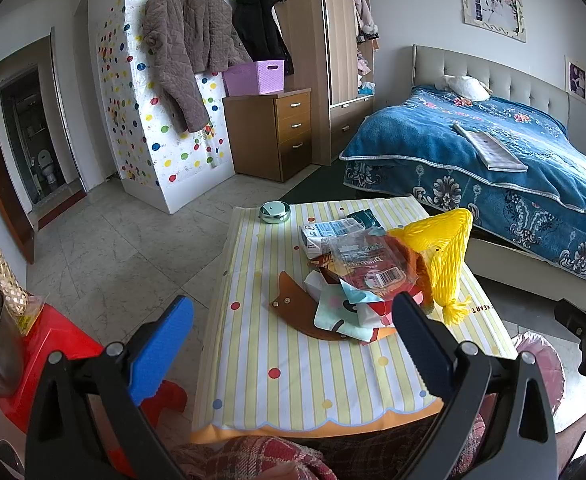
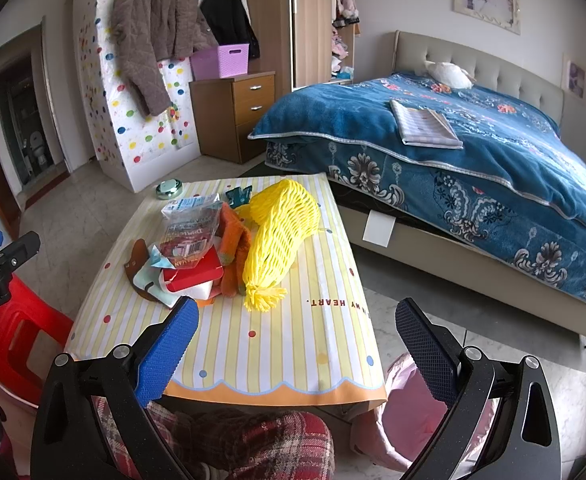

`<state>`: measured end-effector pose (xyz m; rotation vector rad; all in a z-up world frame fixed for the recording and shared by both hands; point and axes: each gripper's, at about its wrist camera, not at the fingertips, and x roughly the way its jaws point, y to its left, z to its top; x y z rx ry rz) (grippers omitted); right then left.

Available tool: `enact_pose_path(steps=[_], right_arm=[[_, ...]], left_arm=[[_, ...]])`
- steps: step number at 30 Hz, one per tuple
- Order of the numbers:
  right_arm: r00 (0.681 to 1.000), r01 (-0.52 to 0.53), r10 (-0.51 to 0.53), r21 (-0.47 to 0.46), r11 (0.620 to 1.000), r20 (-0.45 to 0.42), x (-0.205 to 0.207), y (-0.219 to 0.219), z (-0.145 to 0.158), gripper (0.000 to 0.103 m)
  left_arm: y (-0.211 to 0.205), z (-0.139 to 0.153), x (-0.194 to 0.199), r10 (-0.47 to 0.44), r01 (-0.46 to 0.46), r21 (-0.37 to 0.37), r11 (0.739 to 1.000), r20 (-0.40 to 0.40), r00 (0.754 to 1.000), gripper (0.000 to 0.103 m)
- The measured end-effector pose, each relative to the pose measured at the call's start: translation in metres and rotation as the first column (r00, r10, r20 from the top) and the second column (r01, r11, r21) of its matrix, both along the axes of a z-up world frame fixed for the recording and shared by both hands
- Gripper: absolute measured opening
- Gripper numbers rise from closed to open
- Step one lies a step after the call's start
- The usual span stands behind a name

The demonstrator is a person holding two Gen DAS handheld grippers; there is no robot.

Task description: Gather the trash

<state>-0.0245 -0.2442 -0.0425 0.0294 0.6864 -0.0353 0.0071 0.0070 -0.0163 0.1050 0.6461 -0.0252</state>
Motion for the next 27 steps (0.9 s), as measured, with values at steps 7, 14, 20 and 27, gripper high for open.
enact_pose_path(steps=[7, 14, 20, 27], right_arm=[[1.0, -0.016, 0.016, 0.017, 1.0, 0.012, 0.001, -0.001, -0.004, 0.098], [0.999, -0.025, 0.024, 0.042, 0.999, 0.031, 0.024, -0.002, -0.015, 0.098], [0.998, 0.053, -0.053, -0.003, 0.999, -0.015, 0.065, -0.001, -0.032, 0.097], [1.0, 0.005, -0.005, -0.008, 1.0, -0.016, 0.102, 0.001, -0.042, 0.072]], left_arm=[[0.001, -0.006, 0.004, 0.025, -0.025, 0.009, 1.0, -0.005, 1.0, 0.096], [0.003, -0.025, 0.018, 0.034, -0.034, 0.006, 0.999, -0.027, 0.999, 0.096], [-0.003, -0.04, 0.038, -0.012, 0.012, 0.003, 1.0, -0.034, 0.999, 0.096], [-0.008, -0.049, 0.065, -0.01, 0.01, 0.001, 1.0, 0.003, 1.0, 0.096]])
